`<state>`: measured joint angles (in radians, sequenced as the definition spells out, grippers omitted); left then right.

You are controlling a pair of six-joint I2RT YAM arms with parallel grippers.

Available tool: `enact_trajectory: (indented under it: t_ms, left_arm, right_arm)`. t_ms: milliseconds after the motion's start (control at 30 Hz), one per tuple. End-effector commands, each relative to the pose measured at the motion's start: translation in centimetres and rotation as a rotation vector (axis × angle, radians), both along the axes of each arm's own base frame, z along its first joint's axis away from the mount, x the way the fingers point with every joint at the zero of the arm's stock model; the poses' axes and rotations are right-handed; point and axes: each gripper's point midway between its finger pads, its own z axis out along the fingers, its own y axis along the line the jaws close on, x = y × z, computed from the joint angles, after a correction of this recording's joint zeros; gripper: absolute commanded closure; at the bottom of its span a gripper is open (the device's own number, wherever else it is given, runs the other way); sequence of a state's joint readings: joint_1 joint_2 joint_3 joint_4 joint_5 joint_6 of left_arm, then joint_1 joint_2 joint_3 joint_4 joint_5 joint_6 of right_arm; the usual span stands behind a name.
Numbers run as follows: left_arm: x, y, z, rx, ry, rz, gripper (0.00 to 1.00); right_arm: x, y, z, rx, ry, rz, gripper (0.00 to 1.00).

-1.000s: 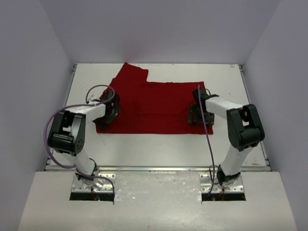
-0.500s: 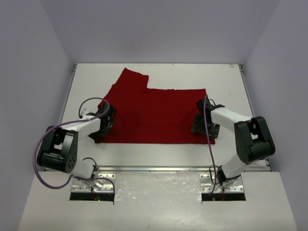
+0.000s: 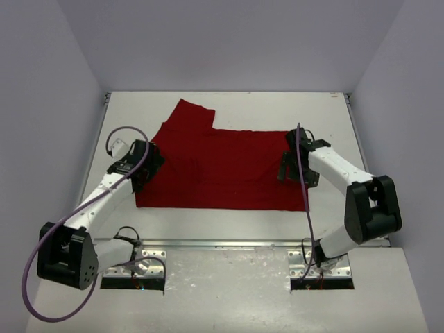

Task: Fold and stack the t-shirts
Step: Fold the tshirt

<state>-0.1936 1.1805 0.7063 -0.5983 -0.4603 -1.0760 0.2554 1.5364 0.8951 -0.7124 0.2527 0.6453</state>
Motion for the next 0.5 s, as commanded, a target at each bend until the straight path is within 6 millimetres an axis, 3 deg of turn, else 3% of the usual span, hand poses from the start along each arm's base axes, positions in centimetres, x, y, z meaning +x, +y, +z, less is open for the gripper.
enact_trajectory:
  t_ms: [0, 33, 67, 133, 167, 200, 233, 267, 300, 333, 367, 400, 433, 467]
  left_arm:
    - [4.6, -1.6, 7.8, 0.033, -0.218, -0.171, 0.00]
    - [5.3, -1.7, 8.7, 0.042, -0.235, -0.186, 0.00]
    - [6.8, -1.9, 11.2, 0.065, -0.290, -0.216, 0.00]
    - [9.3, -2.1, 11.2, 0.106, -0.258, -0.242, 0.00]
    - [11.8, -2.2, 14.3, 0.143, -0.308, -0.271, 0.00]
    - [14.1, -2.5, 11.7, 0.168, -0.215, -0.300, 0.00]
    - [15.9, -2.6, 11.3, 0.182, -0.184, -0.325, 0.00]
    - [19.5, -3.2, 14.9, 0.211, -0.255, -0.377, 0.00]
    - [22.6, -4.0, 11.5, 0.186, -0.190, -0.447, 0.00]
    - [24.9, -4.5, 11.4, 0.197, -0.206, -0.489, 0.00]
    - [29.5, -5.0, 11.8, 0.245, -0.265, -0.558, 0.00]
    - [31.8, -4.9, 12.5, 0.267, -0.305, -0.598, 0.00]
    - [34.8, -5.4, 16.2, 0.288, -0.421, -0.641, 0.00]
    - [37.1, -4.8, 11.5, 0.312, -0.347, -0.677, 0.00]
  right_arm:
    - [3.9, -0.2, 5.3, -0.029, -0.142, 0.026, 0.13]
    - [4.1, -0.3, 6.1, -0.030, -0.158, 0.029, 0.13]
    - [4.9, 0.0, 7.8, -0.014, -0.213, 0.032, 0.13]
    - [5.2, 0.7, 8.8, 0.028, -0.256, 0.059, 0.12]
    - [5.0, 1.8, 9.7, 0.098, -0.295, 0.091, 0.12]
    - [4.8, 2.9, 9.9, 0.157, -0.313, 0.129, 0.12]
    - [4.5, 4.1, 9.3, 0.225, -0.342, 0.184, 0.12]
    - [3.6, 6.8, 11.0, 0.381, -0.397, 0.270, 0.04]
    - [3.9, 8.3, 12.0, 0.464, -0.472, 0.325, 0.01]
    - [2.3, 9.3, 11.0, 0.536, -0.455, 0.360, 0.01]
    - [1.1, 11.0, 12.8, 0.646, -0.497, 0.426, 0.01]
    - [0.5, 11.5, 13.2, 0.688, -0.507, 0.443, 0.01]
    - [-0.1, 11.9, 13.4, 0.727, -0.506, 0.449, 0.01]
    - [-0.8, 12.3, 13.8, 0.759, -0.503, 0.469, 0.01]
